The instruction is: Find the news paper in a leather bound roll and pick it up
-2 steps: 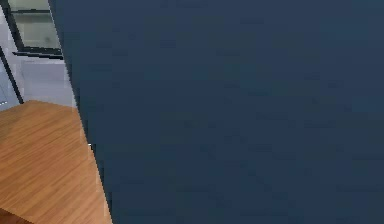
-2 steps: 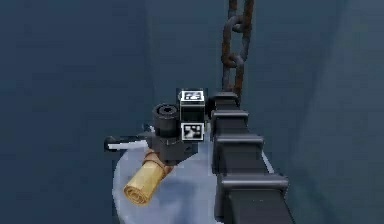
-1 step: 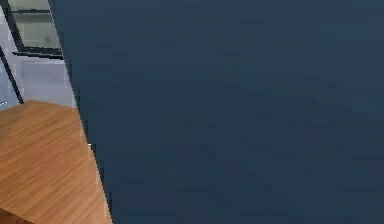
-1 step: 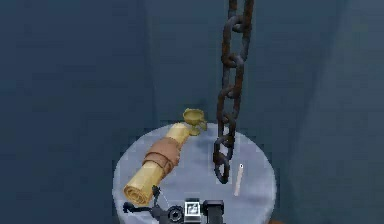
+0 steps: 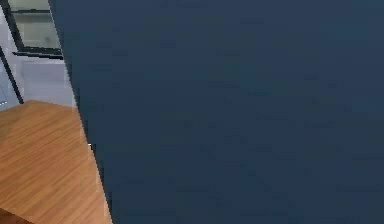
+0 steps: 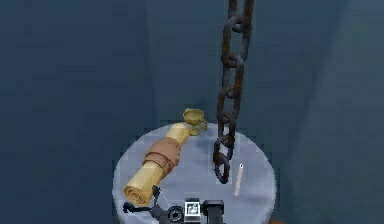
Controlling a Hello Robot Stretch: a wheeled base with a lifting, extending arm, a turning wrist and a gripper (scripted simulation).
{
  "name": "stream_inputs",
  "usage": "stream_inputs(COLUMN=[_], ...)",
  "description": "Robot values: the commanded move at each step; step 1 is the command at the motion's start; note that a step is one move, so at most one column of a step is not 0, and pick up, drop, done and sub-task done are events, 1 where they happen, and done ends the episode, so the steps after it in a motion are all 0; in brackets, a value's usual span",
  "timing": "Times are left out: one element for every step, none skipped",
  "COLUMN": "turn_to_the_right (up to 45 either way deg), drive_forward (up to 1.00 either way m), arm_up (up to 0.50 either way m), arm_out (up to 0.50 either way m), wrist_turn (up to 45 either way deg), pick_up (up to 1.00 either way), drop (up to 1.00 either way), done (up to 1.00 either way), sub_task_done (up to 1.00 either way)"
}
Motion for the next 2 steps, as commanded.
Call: stream_inputs(turn_to_the_right=[0.0, 0.0], drive_forward=[0.00, 0.00], arm_up=[0.10, 0.00], arm_out=[0.00, 0.00], wrist_turn=[0.0, 0.0], pick_up=[0.00, 0.00], drop=[0.00, 0.00], done=[0.00, 1.00], sub_task_done=[0.00, 0.00])
